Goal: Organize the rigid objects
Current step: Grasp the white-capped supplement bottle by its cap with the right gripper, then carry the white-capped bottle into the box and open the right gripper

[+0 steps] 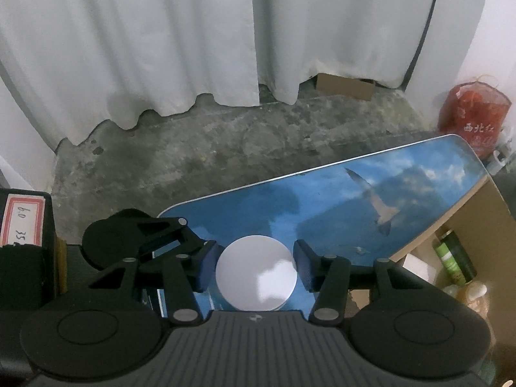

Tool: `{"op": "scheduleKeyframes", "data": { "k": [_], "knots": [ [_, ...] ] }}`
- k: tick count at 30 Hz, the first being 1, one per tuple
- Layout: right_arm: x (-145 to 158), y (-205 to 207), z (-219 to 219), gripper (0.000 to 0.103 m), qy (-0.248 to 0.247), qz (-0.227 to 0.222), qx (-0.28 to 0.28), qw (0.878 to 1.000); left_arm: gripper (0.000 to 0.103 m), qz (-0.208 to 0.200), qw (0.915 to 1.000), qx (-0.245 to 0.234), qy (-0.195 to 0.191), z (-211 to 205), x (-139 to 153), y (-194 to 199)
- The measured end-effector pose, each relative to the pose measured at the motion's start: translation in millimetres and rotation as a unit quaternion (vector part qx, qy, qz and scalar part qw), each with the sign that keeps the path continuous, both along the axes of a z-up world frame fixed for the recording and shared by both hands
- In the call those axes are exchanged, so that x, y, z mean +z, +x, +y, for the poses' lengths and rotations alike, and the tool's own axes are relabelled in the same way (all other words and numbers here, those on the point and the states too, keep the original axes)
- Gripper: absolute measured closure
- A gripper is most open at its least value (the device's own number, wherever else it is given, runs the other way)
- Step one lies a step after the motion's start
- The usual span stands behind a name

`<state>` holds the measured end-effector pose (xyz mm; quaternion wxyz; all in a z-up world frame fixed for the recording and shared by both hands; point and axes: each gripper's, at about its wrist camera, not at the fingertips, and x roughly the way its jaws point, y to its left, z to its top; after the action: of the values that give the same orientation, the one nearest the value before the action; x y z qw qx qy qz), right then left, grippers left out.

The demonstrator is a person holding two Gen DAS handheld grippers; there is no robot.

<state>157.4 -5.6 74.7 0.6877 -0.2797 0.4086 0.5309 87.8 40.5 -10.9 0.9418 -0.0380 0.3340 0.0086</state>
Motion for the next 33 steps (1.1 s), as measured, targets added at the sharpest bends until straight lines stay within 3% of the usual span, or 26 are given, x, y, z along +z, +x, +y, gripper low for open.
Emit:
{"op": "scheduleKeyframes", "data": {
  "k": [23, 29, 33],
  "knots": [
    [55.4, -45.3, -34.2, 0.049, 0.067, -0.03, -0.005, 0.997, 0.05, -0.042, 0.9988, 0.001, 0.026, -40.1, 54.7, -44.6],
    [94.4, -49.0, -62.0, 0.049, 0.095, -0.066, -0.032, 0.993, 0.05, -0.084, 0.995, -0.041, 0.035, -65.6, 98.0, -37.3],
    [128.8, -38.9, -94.6, 0.049, 0.111, -0.106, -0.071, 0.986, 0.05, -0.106, 0.9892, -0.098, 0.024, -94.5, 129.8, -13.4]
  ]
}}
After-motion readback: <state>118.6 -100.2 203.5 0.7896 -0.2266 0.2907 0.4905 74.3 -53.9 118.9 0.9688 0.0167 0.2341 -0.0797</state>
